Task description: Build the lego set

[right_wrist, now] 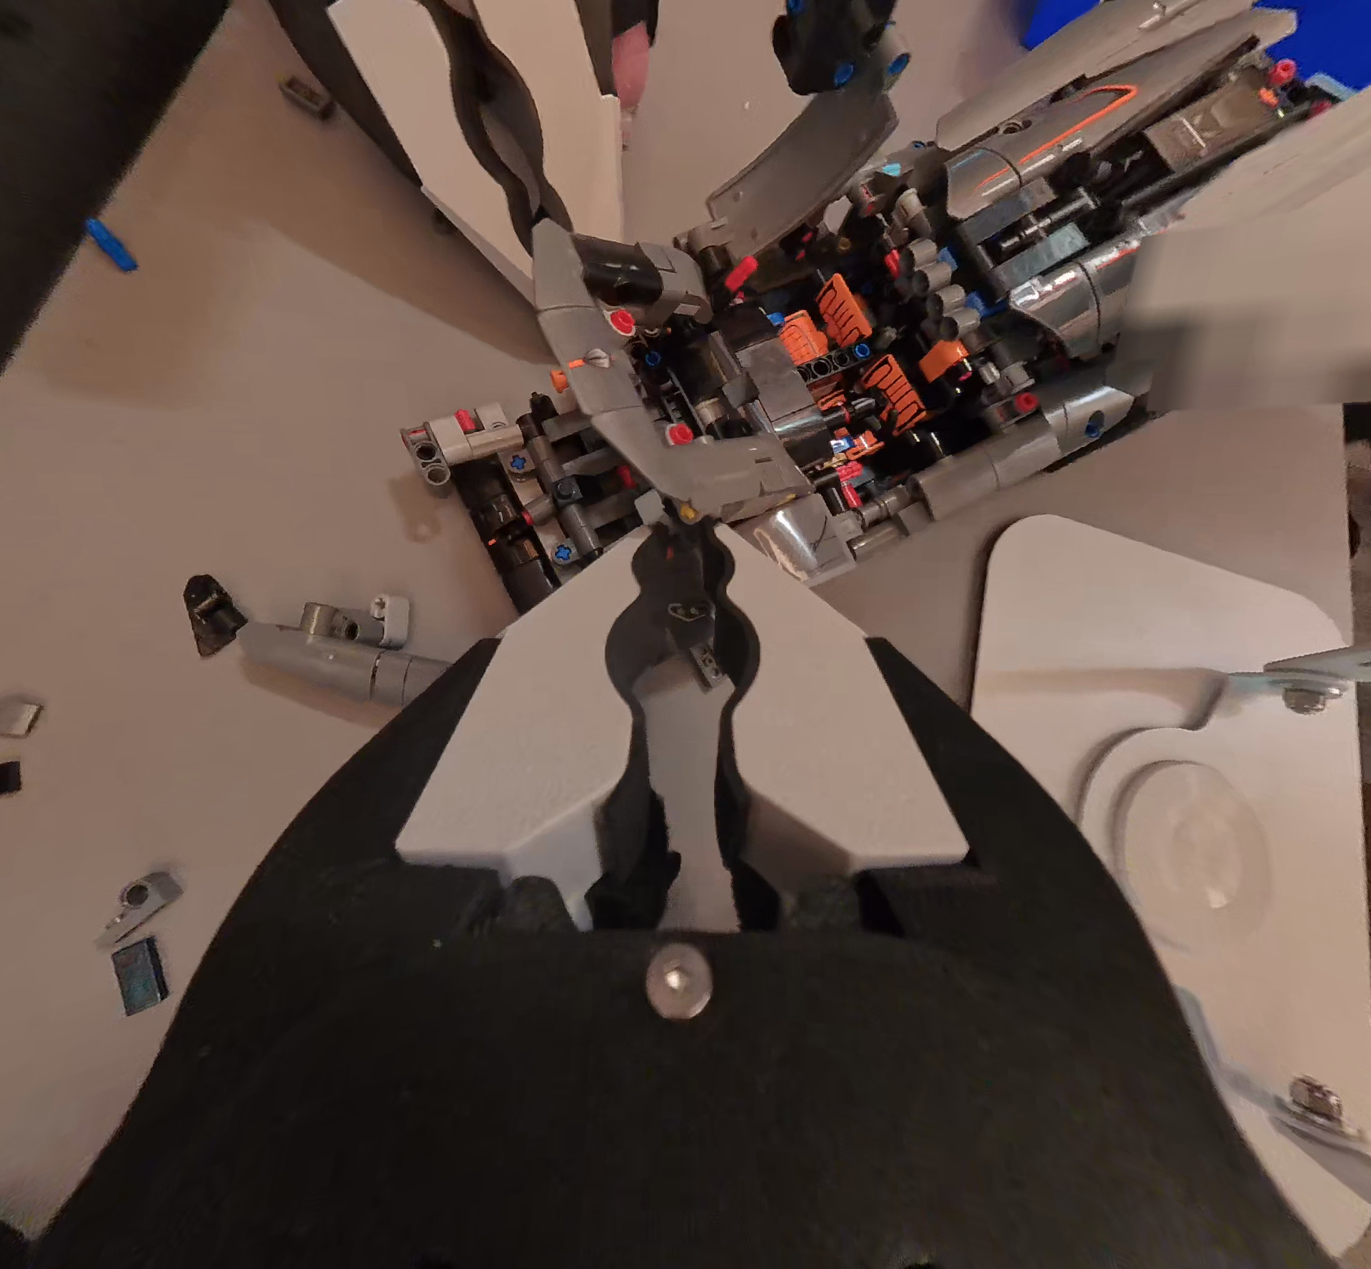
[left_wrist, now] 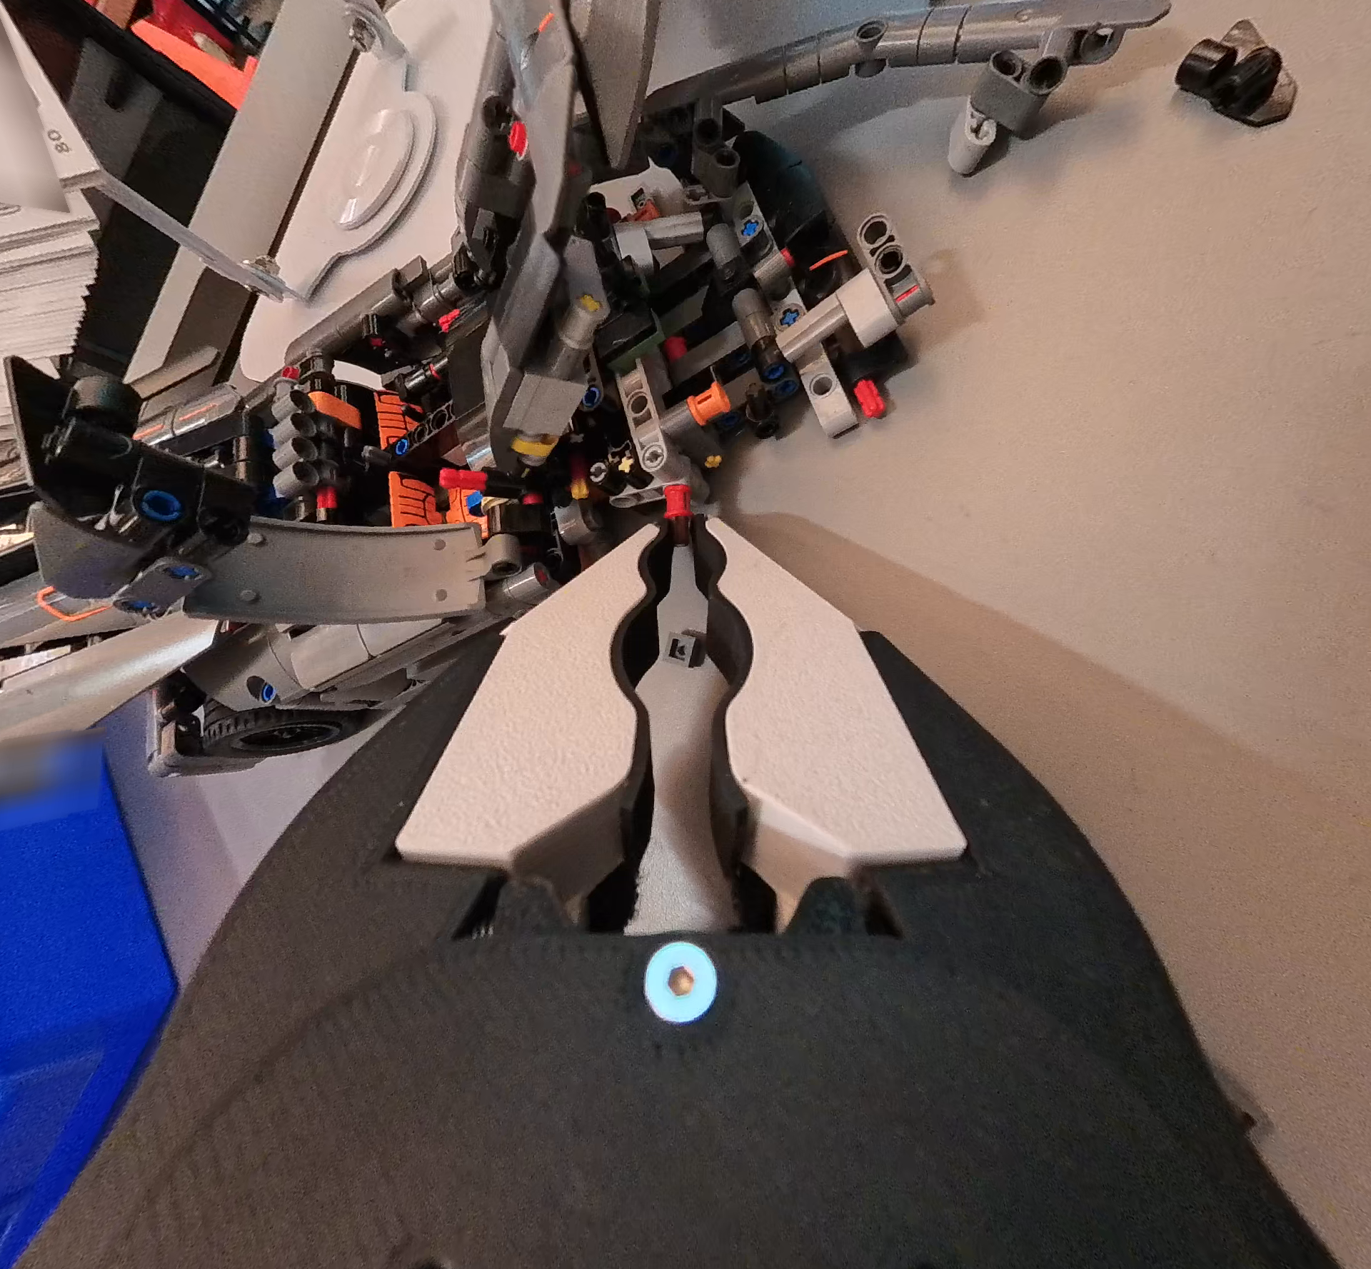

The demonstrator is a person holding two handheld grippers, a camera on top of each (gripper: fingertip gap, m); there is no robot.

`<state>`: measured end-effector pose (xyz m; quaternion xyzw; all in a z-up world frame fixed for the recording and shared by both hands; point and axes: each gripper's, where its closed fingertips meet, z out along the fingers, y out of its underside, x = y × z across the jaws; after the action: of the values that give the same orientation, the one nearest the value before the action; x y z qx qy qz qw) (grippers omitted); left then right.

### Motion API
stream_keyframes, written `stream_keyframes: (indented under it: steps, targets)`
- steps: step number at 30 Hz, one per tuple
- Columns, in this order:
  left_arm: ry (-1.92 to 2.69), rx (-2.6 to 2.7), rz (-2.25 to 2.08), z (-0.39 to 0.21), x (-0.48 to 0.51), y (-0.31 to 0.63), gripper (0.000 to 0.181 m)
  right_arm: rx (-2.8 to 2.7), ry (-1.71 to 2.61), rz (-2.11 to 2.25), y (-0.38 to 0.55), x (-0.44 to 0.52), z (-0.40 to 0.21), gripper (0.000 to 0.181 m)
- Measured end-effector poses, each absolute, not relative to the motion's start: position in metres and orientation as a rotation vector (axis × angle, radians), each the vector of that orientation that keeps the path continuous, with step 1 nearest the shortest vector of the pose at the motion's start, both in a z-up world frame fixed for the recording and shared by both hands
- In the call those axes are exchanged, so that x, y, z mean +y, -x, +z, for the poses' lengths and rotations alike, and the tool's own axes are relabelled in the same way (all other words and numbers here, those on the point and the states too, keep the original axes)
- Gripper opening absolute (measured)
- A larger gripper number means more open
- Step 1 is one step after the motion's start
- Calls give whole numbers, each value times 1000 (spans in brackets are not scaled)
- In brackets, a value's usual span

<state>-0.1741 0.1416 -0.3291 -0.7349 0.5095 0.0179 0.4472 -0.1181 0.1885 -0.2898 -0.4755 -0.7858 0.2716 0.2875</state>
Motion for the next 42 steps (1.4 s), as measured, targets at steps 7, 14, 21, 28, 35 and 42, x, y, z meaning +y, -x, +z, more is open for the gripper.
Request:
stream_keyframes:
  steps: [7,14,21,28,35,42]
  targets:
    - [1818,1266,38,-329,141,173,2,-2084,1378,821,117,187,-290,14]
    - [1817,1269,37,-329,141,173,2,-2074,1445,867,111,194,-285,5]
    - [1818,1268,34,-330,141,173,2,-2197,1219,800,101,178,-281,3]
    - [1818,1269,36,-330,141,173,2,-2305,1073,712,99,158,-287,4]
    - [1818,1270,38,-330,141,173,2,-2250,1005,525,106,172,-291,4]
    - [1817,1271,38,-330,141,173,2,-2155,761,145,120,179,-295,2]
